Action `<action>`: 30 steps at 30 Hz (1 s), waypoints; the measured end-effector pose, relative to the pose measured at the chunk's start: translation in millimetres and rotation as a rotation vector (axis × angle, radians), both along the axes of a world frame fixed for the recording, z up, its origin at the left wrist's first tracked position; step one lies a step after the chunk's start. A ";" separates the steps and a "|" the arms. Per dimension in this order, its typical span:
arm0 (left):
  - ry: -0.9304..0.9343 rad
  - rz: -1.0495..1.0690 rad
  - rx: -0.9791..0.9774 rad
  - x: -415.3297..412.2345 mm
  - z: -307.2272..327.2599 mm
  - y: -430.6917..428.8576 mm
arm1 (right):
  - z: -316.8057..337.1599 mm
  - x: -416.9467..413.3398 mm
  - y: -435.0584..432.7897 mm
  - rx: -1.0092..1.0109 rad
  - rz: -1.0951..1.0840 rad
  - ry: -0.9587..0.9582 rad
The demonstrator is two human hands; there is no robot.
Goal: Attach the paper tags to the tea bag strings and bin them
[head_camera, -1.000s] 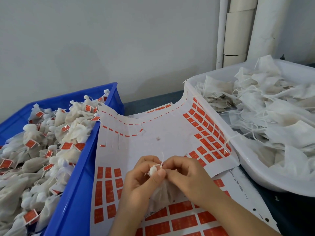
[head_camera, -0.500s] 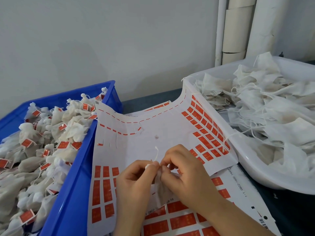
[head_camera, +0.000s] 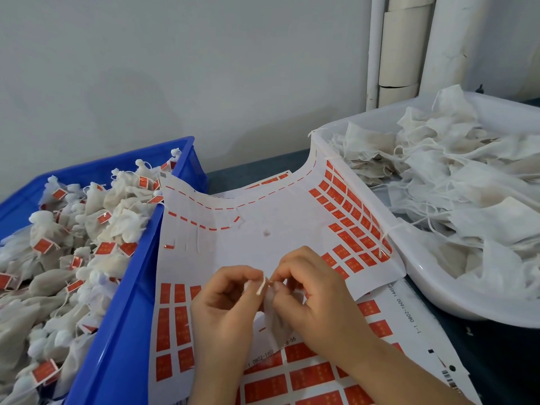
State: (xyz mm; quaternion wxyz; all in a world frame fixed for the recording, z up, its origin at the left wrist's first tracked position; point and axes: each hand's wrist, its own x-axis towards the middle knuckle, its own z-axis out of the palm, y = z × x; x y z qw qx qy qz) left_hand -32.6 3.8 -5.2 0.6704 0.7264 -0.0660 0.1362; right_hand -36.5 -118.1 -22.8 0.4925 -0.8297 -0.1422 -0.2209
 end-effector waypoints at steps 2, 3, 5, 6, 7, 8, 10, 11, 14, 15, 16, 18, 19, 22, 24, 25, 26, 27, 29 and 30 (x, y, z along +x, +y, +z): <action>0.002 0.024 0.001 0.1 -0.3 -0.5 | -0.2 0.2 -0.1 0.013 0.005 0.007; 0.005 0.033 -0.007 0.5 -0.7 -0.3 | -0.4 0.3 -0.3 0.021 0.008 0.013; -0.016 0.021 -0.006 1.1 -1.2 0.1 | -1.0 0.6 -0.5 0.030 0.015 0.026; -0.031 0.009 0.009 1.1 -1.2 0.2 | -1.2 0.6 -0.4 0.031 0.017 0.030; -0.044 0.000 0.029 1.0 -0.9 0.1 | -1.1 0.7 -0.5 0.031 0.018 0.034; -0.051 -0.006 0.049 0.9 -1.0 0.0 | -1.0 0.5 -0.8 0.033 0.018 0.036; -0.052 -0.006 0.074 0.5 -1.3 0.2 | -0.2 -0.2 -1.4 0.038 0.025 0.036; -0.047 -0.007 0.081 0.1 -1.4 0.4 | 0.5 -0.5 -1.6 0.041 0.028 0.033; -0.050 -0.007 0.153 -1.0 -1.3 -0.4 | 2.0 -1.1 -1.9 0.041 0.019 0.030; -0.059 -0.003 0.194 -1.3 -1.3 -0.4 | 2.3 -1.1 -2.2 0.040 0.014 0.032; -0.070 0.001 0.238 -1.1 -1.2 -0.5 | 2.4 -1.3 -2.4 0.038 0.009 0.035; -0.096 0.011 0.323 -1.0 -1.0 -0.2 | 2.8 -1.7 -2.3 0.028 0.000 0.041; -0.112 0.020 0.364 -0.9 -1.1 0.0 | 3.2 -1.8 -2.0 0.019 -0.006 0.042; -0.128 0.049 0.444 -0.3 -1.7 -0.4 | 3.2 -1.4 -0.3 -0.057 -0.045 0.010; -0.086 0.055 0.451 0.0 -3.5 -1.6 | 3.0 -1.2 0.7 -0.102 -0.077 -0.017; -0.051 0.053 0.450 0.1 -4.7 -1.8 | 2.9 -1.2 1.1 -0.114 -0.090 -0.028; -0.014 0.051 0.455 0.2 -5.1 -2.2 | 3.0 -1.2 1.3 -0.123 -0.101 -0.037; 0.017 0.043 0.460 0.1 -5.5 -2.1 | 3.6 -1.4 1.6 -0.132 -0.109 -0.046; 0.078 0.011 0.432 0.6 -4.6 -1.1 | 4.6 -1.1 1.8 -0.148 -0.124 -0.063; 0.124 -0.016 0.377 0.8 -2.6 -0.5 | 5.1 -1.1 2.2 -0.156 -0.132 -0.076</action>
